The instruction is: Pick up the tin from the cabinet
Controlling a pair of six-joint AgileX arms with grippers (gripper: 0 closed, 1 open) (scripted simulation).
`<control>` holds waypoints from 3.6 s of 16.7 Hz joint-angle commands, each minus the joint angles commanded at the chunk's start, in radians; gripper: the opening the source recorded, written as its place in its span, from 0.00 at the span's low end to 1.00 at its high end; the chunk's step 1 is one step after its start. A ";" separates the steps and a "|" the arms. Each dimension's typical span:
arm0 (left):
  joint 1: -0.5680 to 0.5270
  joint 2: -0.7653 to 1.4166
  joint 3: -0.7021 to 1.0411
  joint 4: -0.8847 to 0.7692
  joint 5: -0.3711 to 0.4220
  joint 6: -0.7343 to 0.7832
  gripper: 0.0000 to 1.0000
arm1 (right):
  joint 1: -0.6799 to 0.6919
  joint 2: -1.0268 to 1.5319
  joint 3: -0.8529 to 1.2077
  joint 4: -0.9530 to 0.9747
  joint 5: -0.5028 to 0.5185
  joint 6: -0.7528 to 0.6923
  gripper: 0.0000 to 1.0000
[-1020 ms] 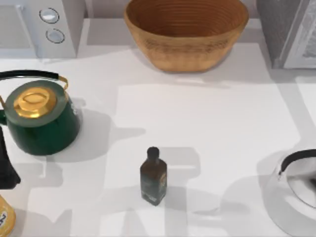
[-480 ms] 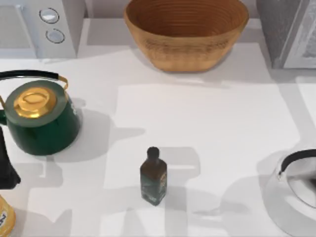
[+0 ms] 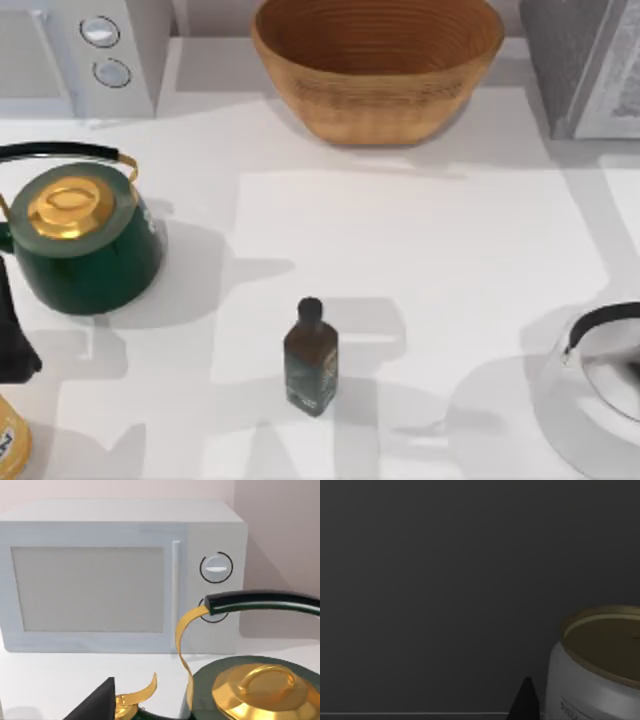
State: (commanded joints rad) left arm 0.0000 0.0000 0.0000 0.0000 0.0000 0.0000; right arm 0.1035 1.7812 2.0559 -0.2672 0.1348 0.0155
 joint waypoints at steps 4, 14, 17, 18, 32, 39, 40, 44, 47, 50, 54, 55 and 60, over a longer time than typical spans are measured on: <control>0.000 0.000 0.000 0.000 0.000 0.000 1.00 | 0.002 -0.004 -0.001 -0.002 0.001 0.001 0.00; 0.000 0.000 0.000 0.000 0.000 0.000 1.00 | 0.099 -0.422 -0.135 -0.279 0.091 0.001 0.00; 0.000 0.000 0.000 0.000 0.000 0.000 1.00 | 0.116 -0.481 -0.154 -0.327 0.106 0.000 0.00; 0.000 0.000 0.000 0.000 0.000 0.000 1.00 | 0.116 -0.481 -0.154 -0.327 0.106 0.000 0.00; 0.000 0.000 0.000 0.000 0.000 0.000 1.00 | 0.047 -0.834 -0.683 -0.160 0.047 -0.002 0.00; 0.000 0.000 0.000 0.000 0.000 0.000 1.00 | -0.041 -1.278 -1.360 0.039 -0.029 -0.011 0.00; 0.000 0.000 0.000 0.000 0.000 0.000 1.00 | -0.052 -1.343 -1.454 0.068 -0.041 -0.012 0.00; 0.000 0.000 0.000 0.000 0.000 0.000 1.00 | -0.089 -1.576 -1.788 0.172 -0.086 -0.016 0.00; 0.000 0.000 0.000 0.000 0.000 0.000 1.00 | -0.103 -1.706 -1.964 0.232 -0.114 -0.017 0.00; 0.000 0.000 0.000 0.000 0.000 0.000 1.00 | -0.104 -1.775 -2.049 0.264 -0.133 -0.016 0.00; 0.000 0.000 0.000 0.000 0.000 0.000 1.00 | -0.104 -1.781 -2.056 0.267 -0.135 -0.015 0.00; 0.000 0.000 0.000 0.000 0.000 0.000 1.00 | -0.102 -1.776 -2.057 0.265 -0.134 -0.014 0.00; 0.000 0.000 0.000 0.000 0.000 0.000 1.00 | -0.148 -1.688 -1.995 0.332 -0.193 -0.013 0.00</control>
State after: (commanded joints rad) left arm 0.0000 0.0000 0.0000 0.0000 0.0000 0.0000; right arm -0.0441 0.0931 0.0613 0.0649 -0.0587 0.0029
